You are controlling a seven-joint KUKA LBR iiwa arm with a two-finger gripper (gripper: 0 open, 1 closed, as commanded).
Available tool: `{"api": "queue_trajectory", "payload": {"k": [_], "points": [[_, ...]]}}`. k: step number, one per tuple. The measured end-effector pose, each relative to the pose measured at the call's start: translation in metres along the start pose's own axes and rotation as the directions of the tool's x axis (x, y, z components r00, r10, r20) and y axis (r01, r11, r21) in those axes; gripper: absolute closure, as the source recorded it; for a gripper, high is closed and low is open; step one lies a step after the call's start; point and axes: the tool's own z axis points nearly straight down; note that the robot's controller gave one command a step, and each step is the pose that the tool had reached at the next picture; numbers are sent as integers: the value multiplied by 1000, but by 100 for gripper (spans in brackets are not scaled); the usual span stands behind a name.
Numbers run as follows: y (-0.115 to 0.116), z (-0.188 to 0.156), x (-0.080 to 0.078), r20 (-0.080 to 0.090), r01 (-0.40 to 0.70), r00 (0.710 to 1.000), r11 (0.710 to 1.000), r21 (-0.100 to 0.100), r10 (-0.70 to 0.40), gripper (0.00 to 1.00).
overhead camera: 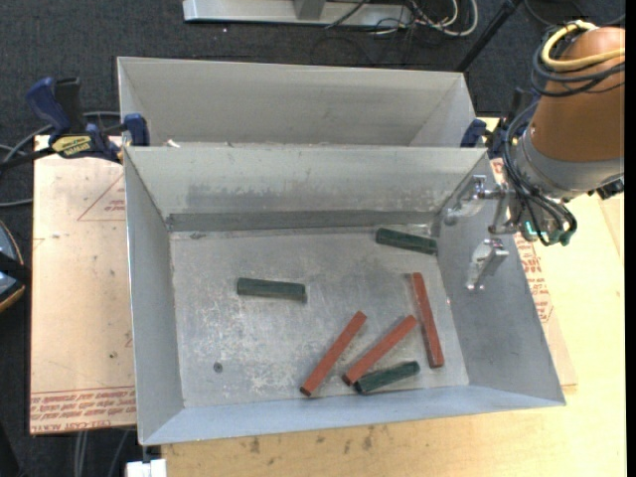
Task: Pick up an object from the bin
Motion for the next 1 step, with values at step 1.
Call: {"api": "queue_trajectory", "payload": {"k": [1], "points": [[0, -4, -1, 7, 3, 1000, 1000, 2, -3, 0]]}}
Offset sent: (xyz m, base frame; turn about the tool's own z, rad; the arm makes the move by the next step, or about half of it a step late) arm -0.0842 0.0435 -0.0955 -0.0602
